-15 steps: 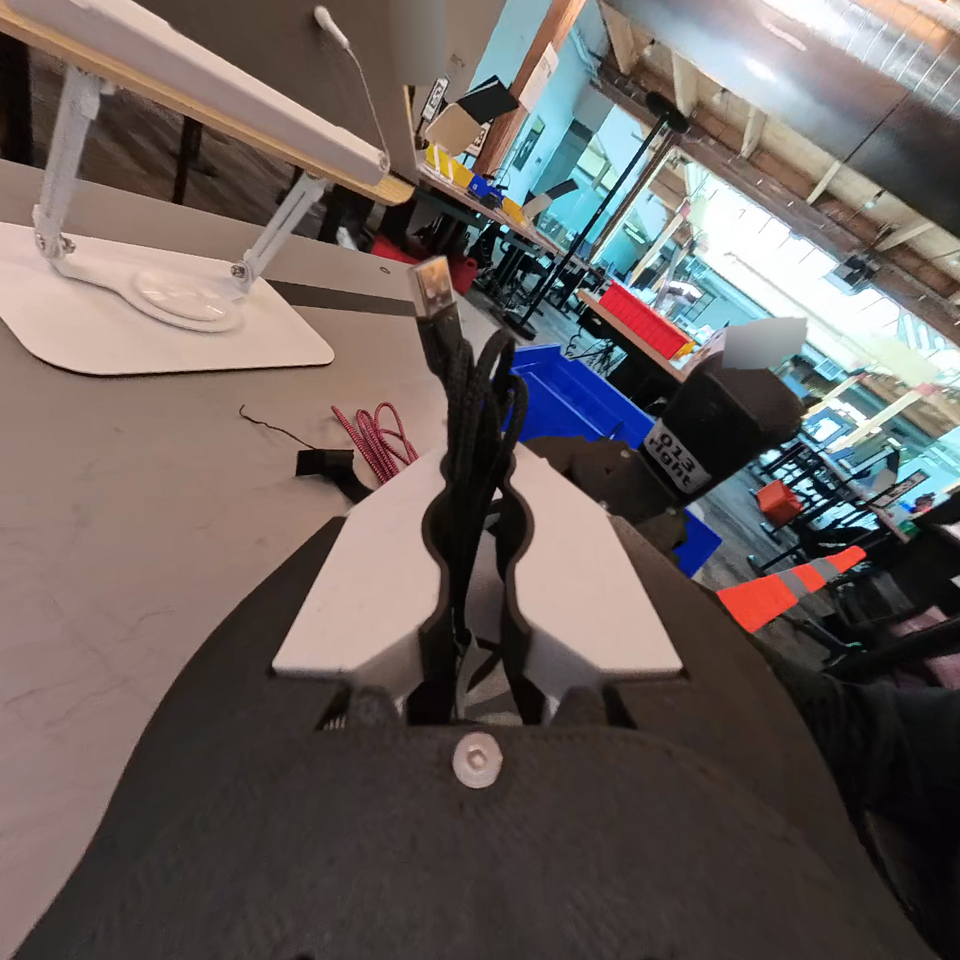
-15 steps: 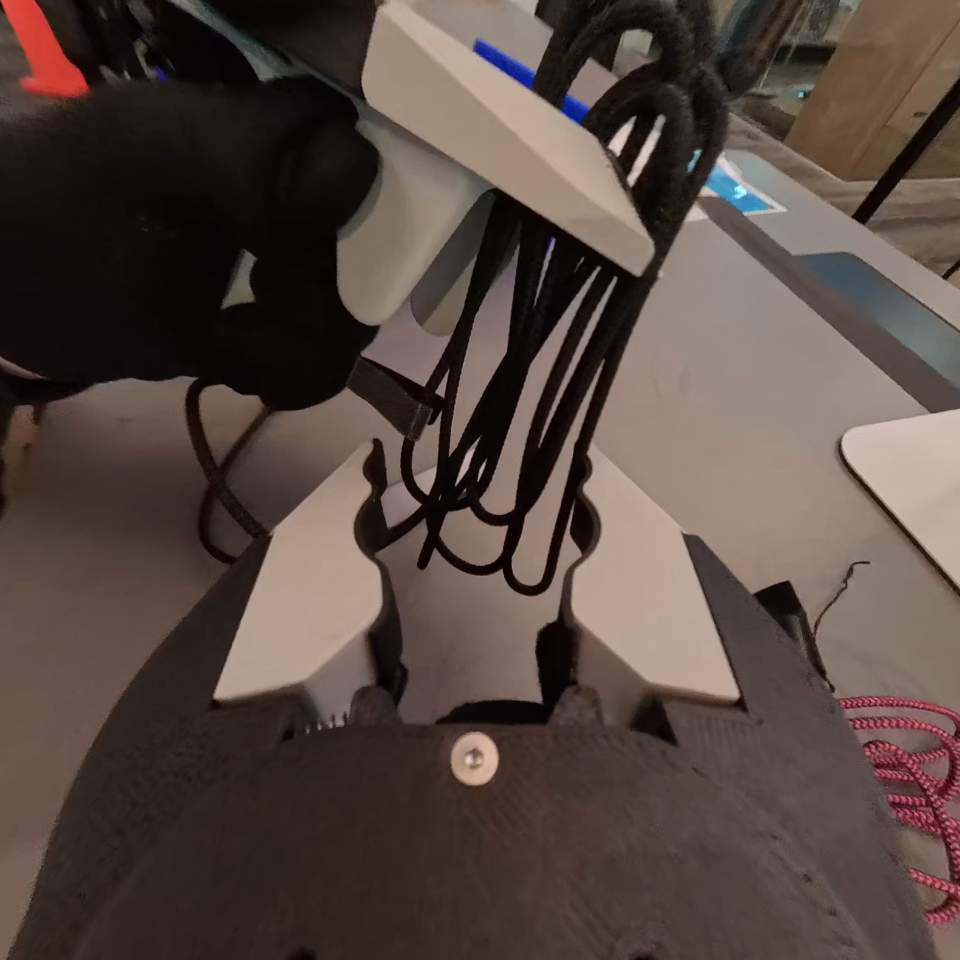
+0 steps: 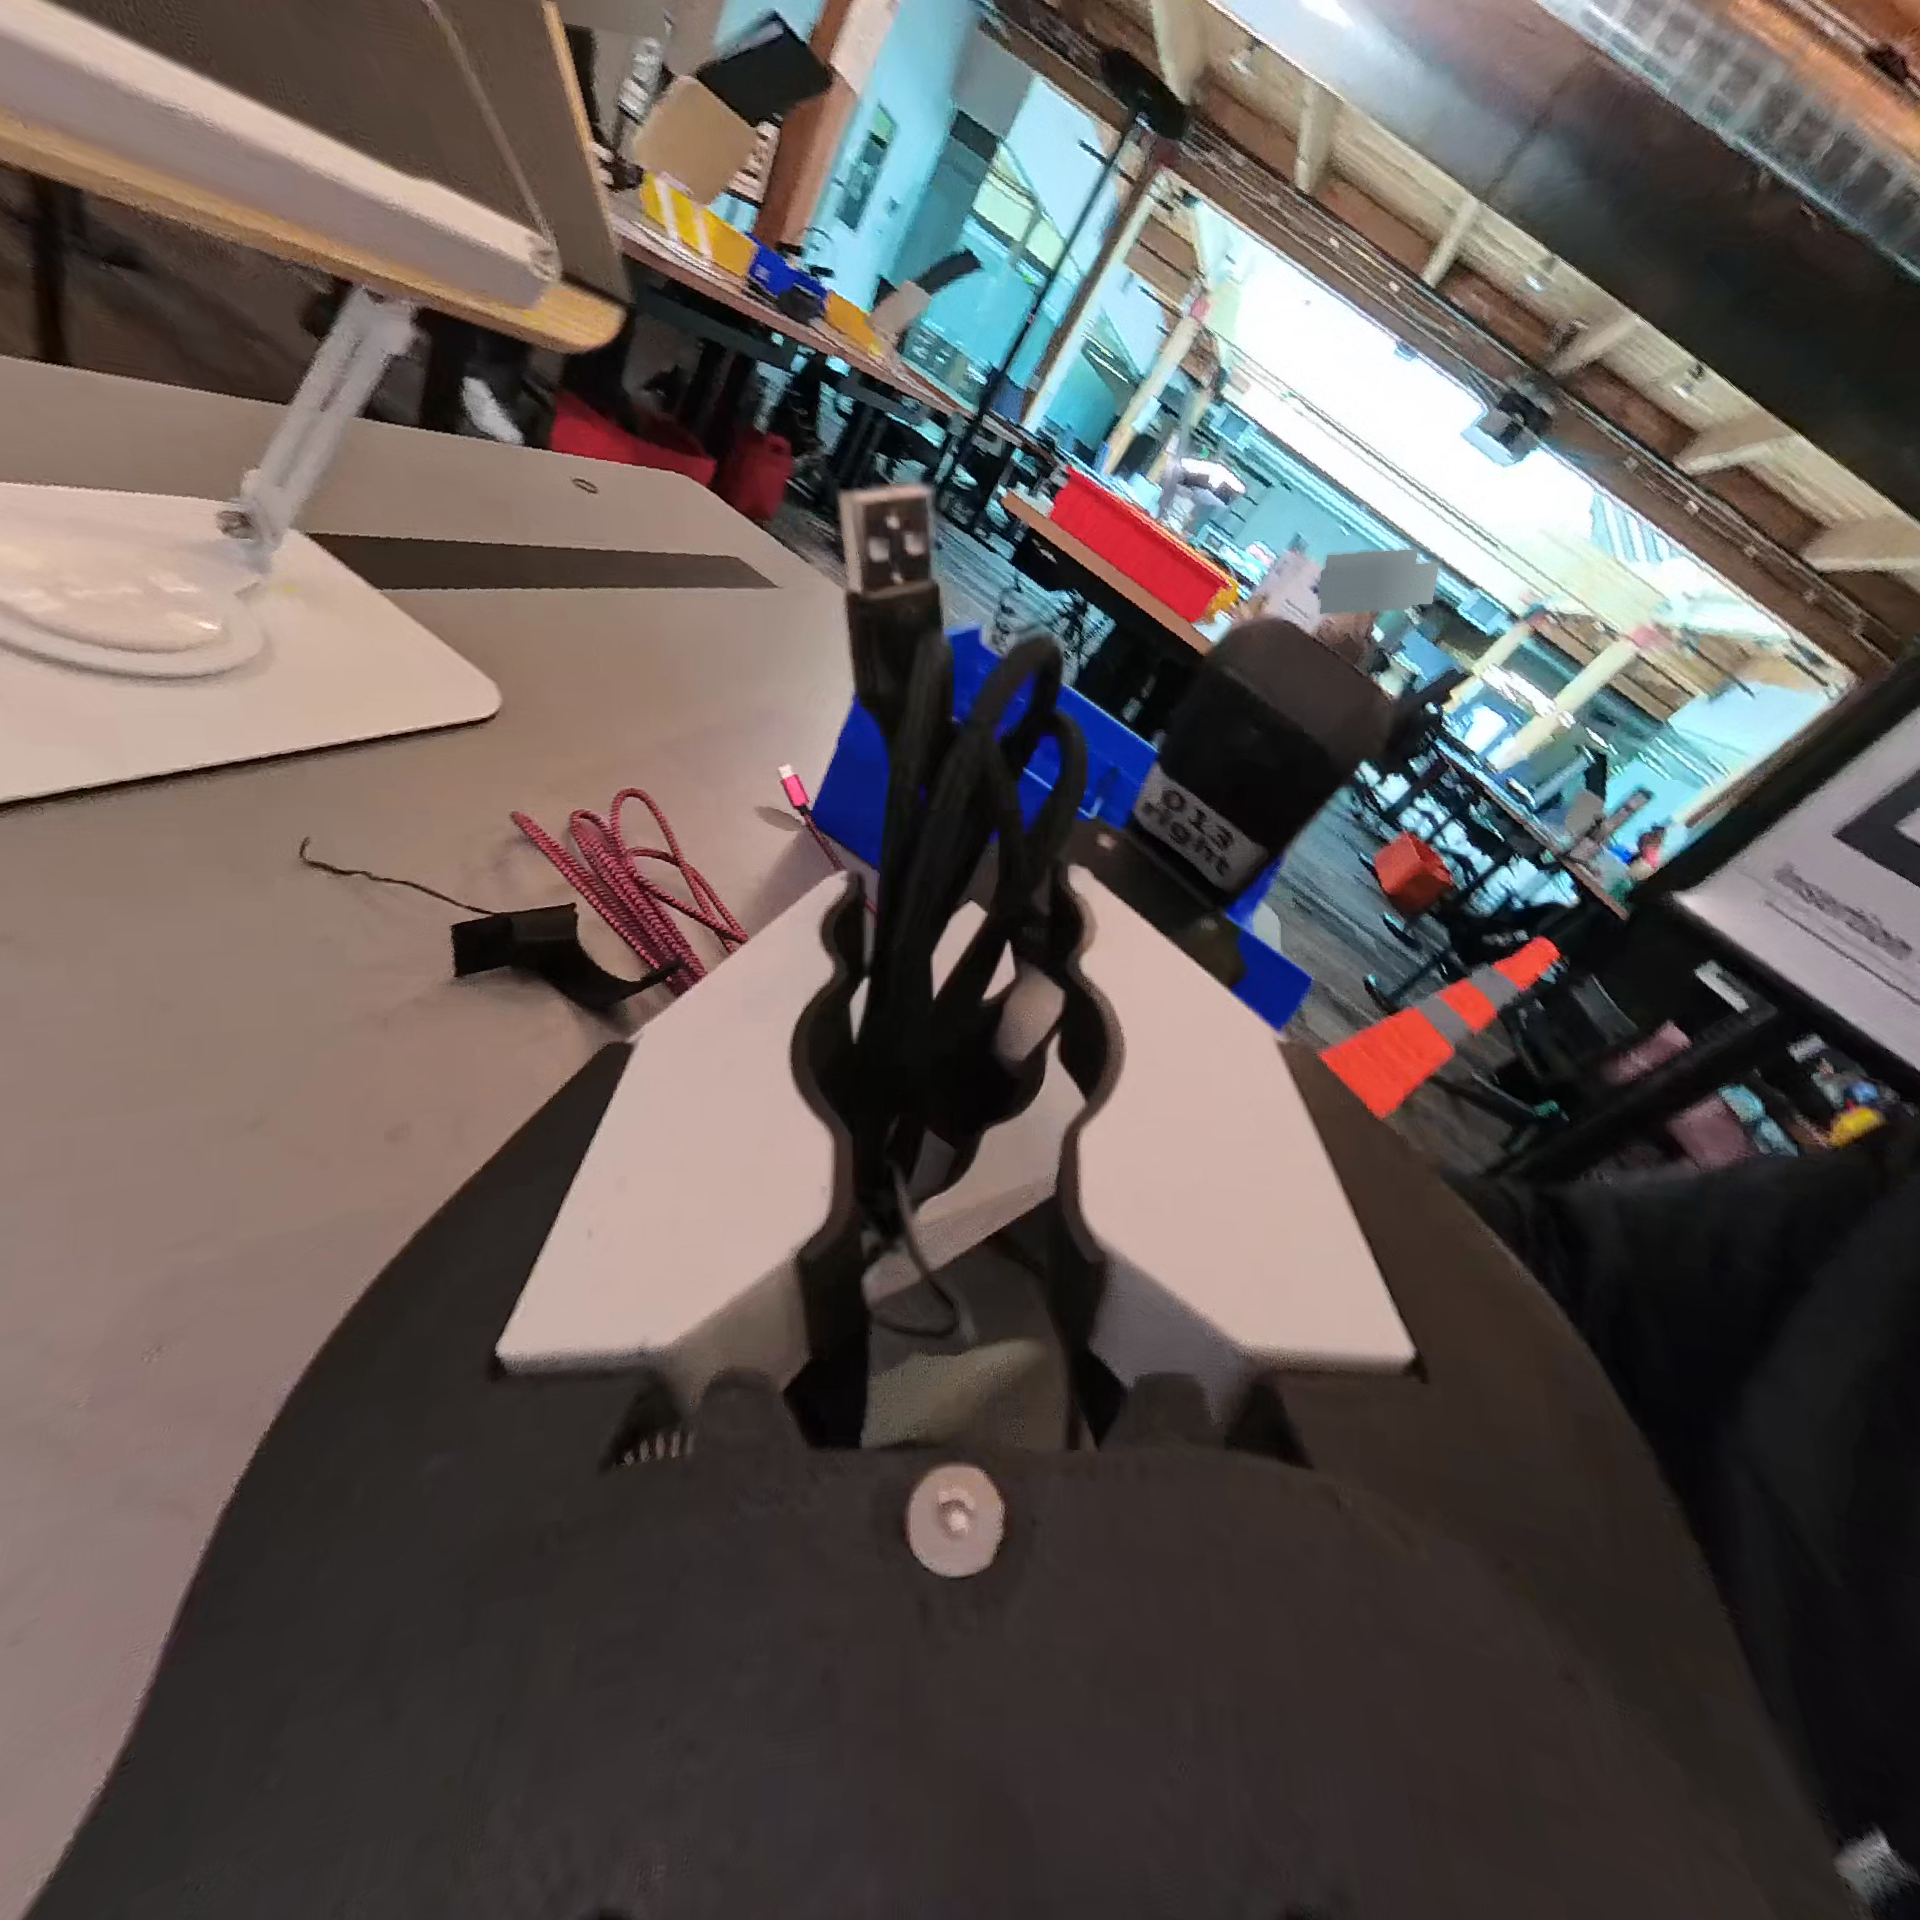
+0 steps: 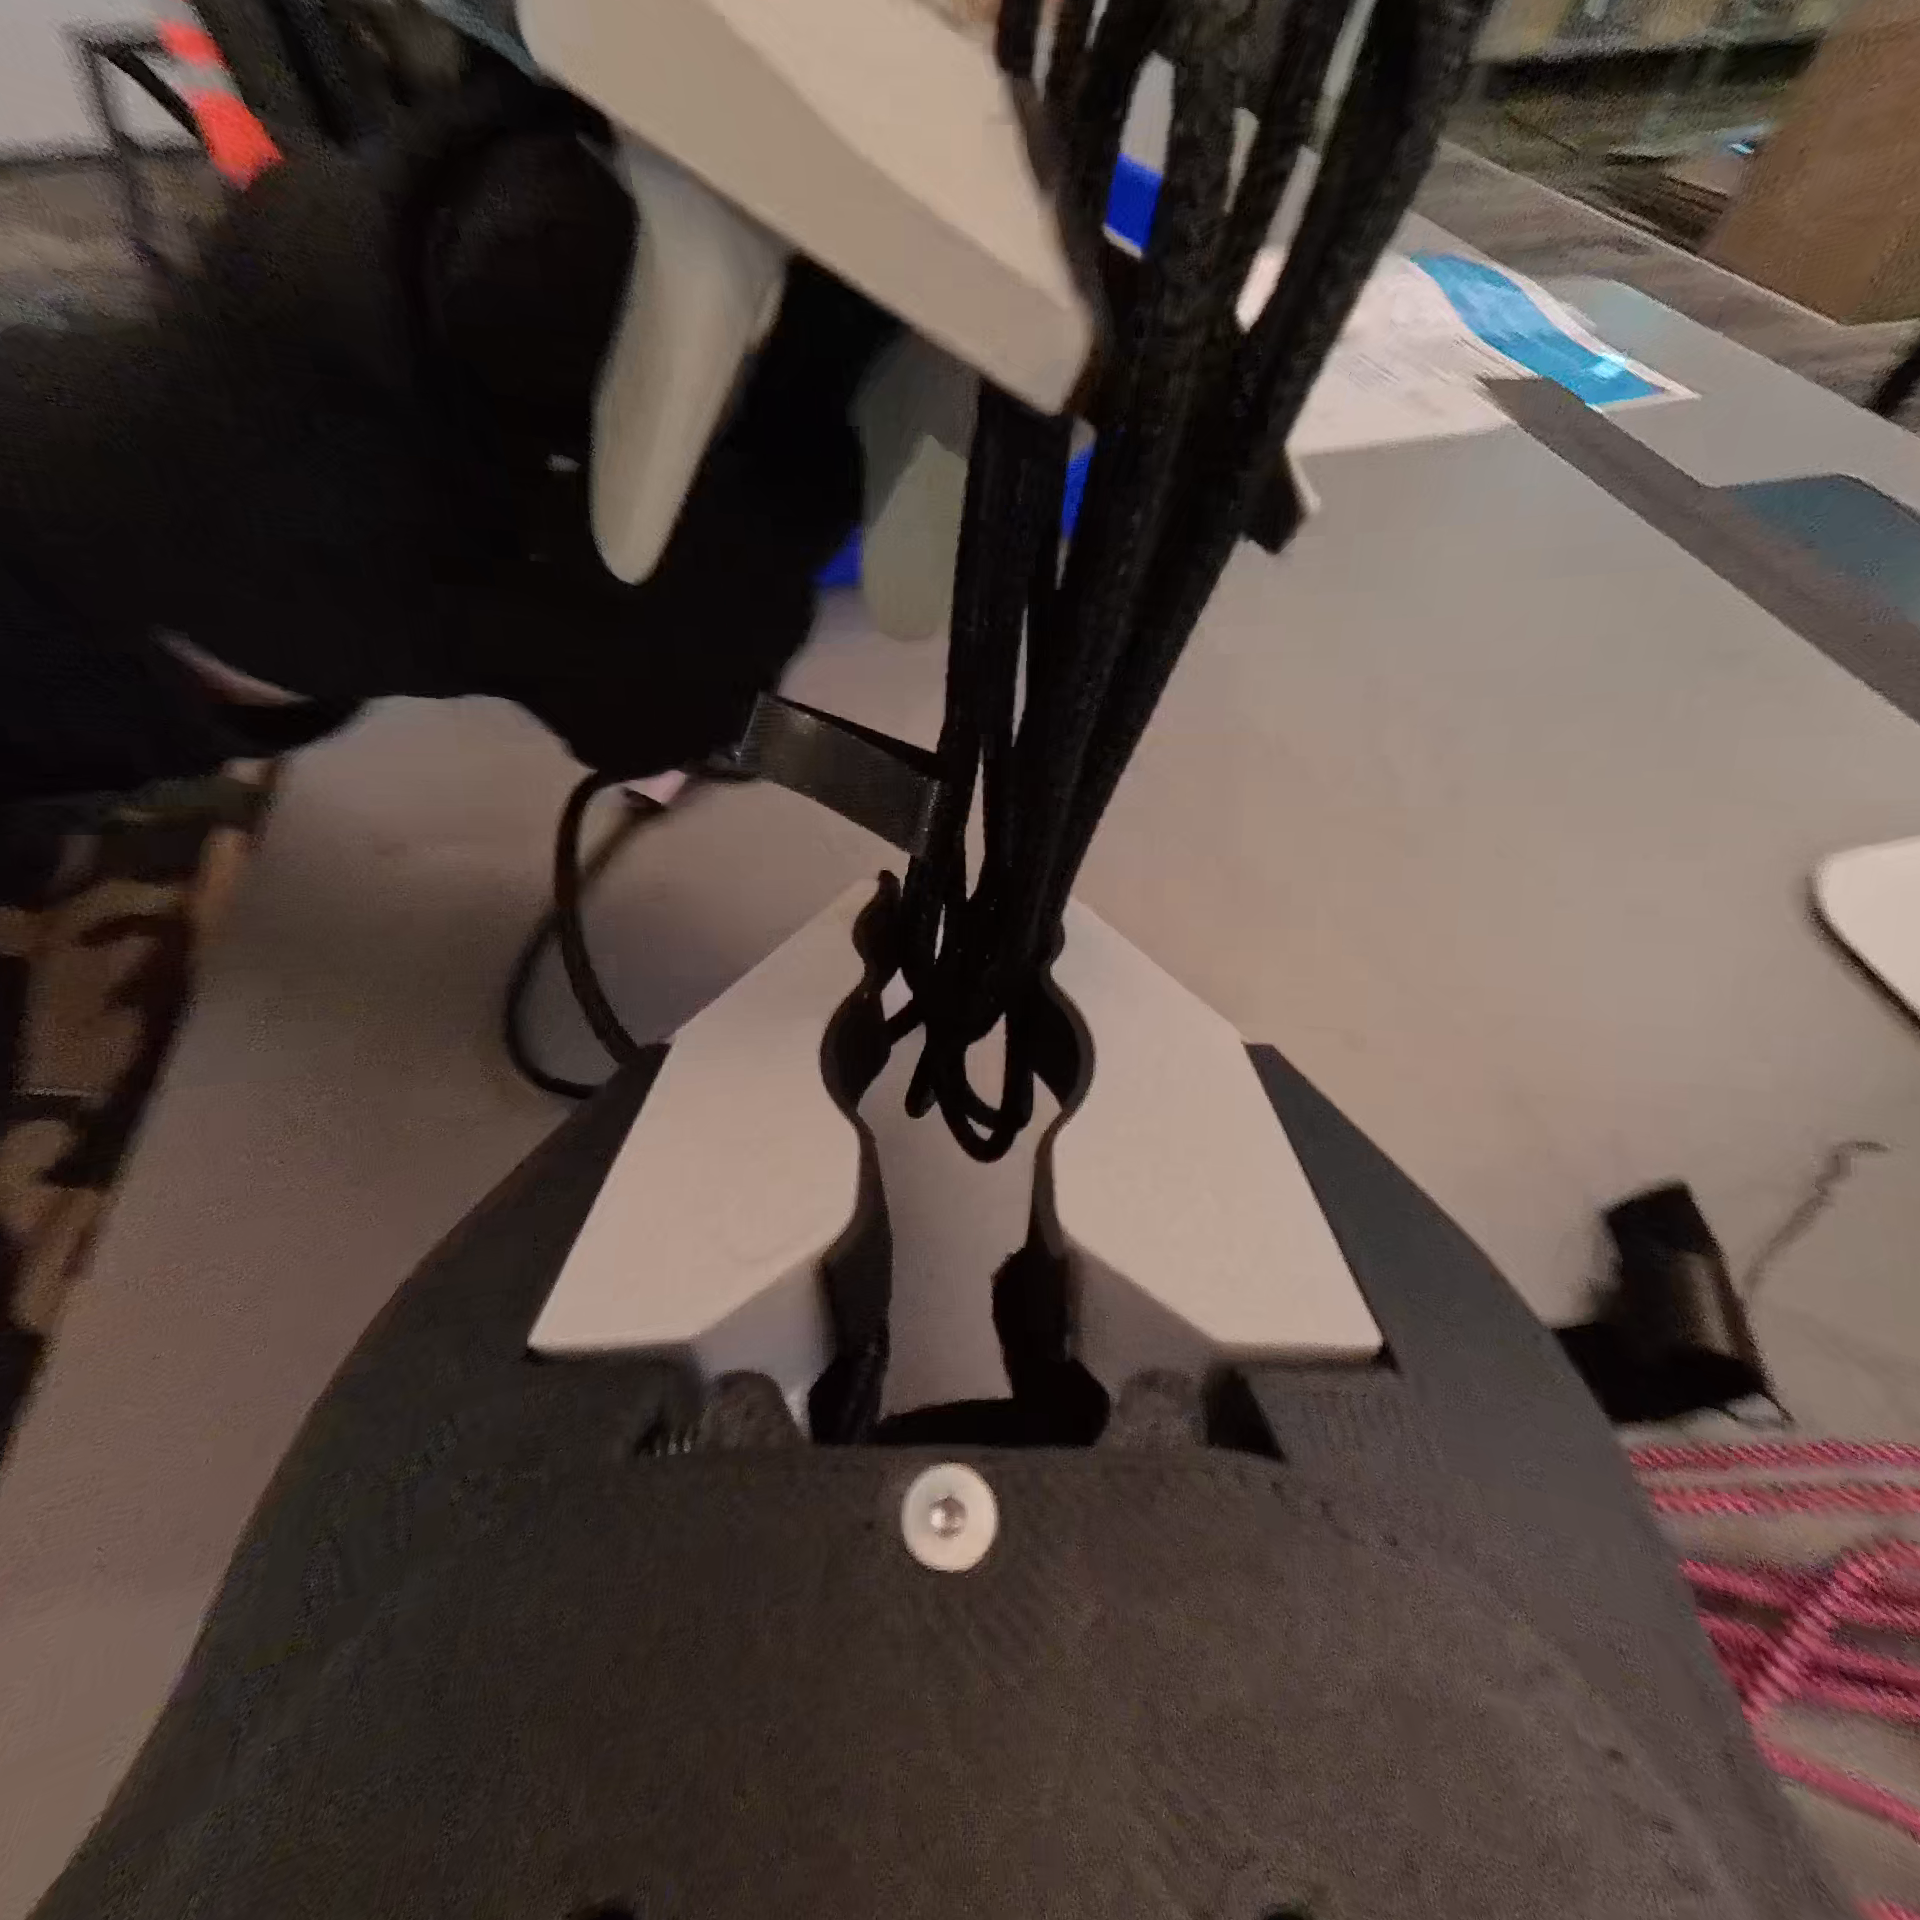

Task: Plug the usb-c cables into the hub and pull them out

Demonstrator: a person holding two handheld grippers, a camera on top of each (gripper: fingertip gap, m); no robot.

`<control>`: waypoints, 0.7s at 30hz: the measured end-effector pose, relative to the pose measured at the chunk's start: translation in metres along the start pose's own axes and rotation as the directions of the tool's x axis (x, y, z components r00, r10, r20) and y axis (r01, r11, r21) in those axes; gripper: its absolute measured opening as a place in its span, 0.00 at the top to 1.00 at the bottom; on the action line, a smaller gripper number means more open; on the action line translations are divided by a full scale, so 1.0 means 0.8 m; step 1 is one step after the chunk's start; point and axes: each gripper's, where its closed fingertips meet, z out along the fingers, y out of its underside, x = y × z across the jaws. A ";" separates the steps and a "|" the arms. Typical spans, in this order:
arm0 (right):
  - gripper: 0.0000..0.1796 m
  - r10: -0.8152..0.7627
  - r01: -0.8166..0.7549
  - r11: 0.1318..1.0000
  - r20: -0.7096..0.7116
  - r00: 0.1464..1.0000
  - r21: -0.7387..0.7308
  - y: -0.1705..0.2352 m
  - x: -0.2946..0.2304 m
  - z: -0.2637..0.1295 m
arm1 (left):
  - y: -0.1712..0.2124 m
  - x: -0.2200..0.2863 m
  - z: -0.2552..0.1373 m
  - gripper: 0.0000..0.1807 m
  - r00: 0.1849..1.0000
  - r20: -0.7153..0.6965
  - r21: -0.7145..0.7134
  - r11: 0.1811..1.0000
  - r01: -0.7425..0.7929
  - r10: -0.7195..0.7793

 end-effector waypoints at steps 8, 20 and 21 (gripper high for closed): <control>0.89 0.108 -0.199 0.964 0.423 0.900 0.178 -0.041 -0.056 -0.035 | 0.011 0.042 -0.005 0.67 0.965 -0.262 -0.073 0.997 0.006 -0.025; 0.85 0.148 -0.224 0.973 0.602 0.785 0.053 -0.023 -0.101 -0.024 | 0.039 0.072 0.011 0.92 0.931 -0.365 -0.145 0.988 -0.061 0.003; 0.81 0.163 -0.241 0.968 0.552 0.818 0.070 -0.026 -0.086 -0.021 | 0.031 0.055 0.011 0.93 0.954 -0.298 -0.123 0.991 -0.043 0.005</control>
